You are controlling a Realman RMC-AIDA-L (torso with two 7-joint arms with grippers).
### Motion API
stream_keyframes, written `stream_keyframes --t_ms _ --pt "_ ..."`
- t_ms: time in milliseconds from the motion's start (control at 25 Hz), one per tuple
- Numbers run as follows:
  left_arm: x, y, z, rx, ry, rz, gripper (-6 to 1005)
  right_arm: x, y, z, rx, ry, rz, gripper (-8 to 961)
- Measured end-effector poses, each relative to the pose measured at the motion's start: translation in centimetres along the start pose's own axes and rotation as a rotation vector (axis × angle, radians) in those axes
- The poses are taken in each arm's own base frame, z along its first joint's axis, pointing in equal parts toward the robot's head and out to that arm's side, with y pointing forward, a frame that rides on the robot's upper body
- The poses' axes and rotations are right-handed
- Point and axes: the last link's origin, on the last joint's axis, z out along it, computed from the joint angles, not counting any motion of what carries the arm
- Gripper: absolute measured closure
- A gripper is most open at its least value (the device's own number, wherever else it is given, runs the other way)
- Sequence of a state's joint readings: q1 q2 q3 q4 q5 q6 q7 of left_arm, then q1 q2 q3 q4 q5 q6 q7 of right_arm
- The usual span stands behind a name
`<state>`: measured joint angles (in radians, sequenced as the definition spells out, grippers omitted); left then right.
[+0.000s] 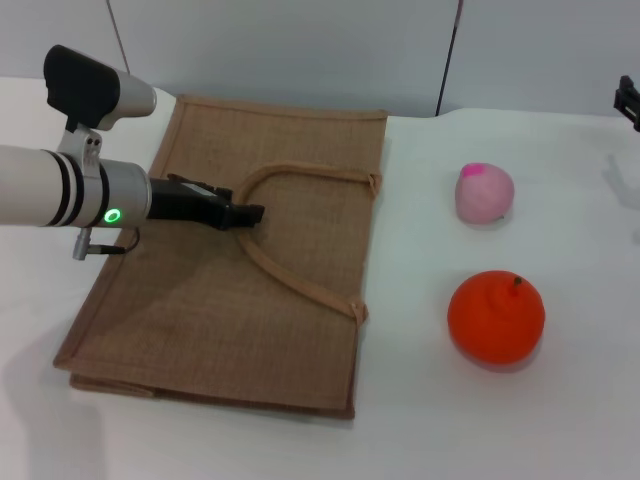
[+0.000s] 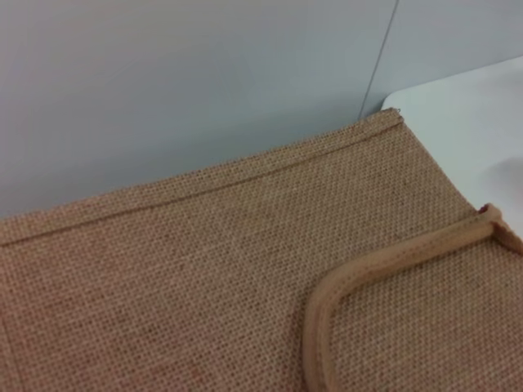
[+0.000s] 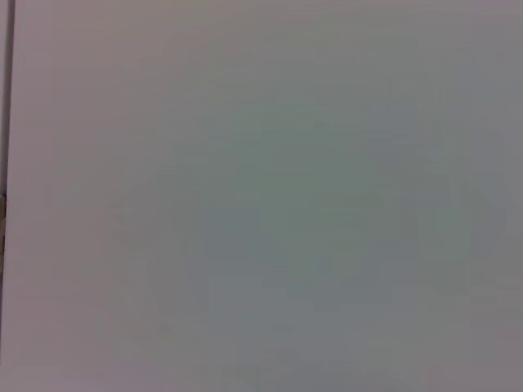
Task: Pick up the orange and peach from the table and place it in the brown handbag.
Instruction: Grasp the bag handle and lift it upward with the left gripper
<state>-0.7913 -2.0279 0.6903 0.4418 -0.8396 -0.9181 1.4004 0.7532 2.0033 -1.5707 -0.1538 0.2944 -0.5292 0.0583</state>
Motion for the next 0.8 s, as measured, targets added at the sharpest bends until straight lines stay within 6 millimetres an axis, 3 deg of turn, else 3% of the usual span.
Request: stream_keyframes --t_ms 800 --pt "-0.62 -0.88 -0.07 0.059 -0.027 -0.019 382 0.06 -0.02 -0.02 0.000 0.002 -0.001 118"
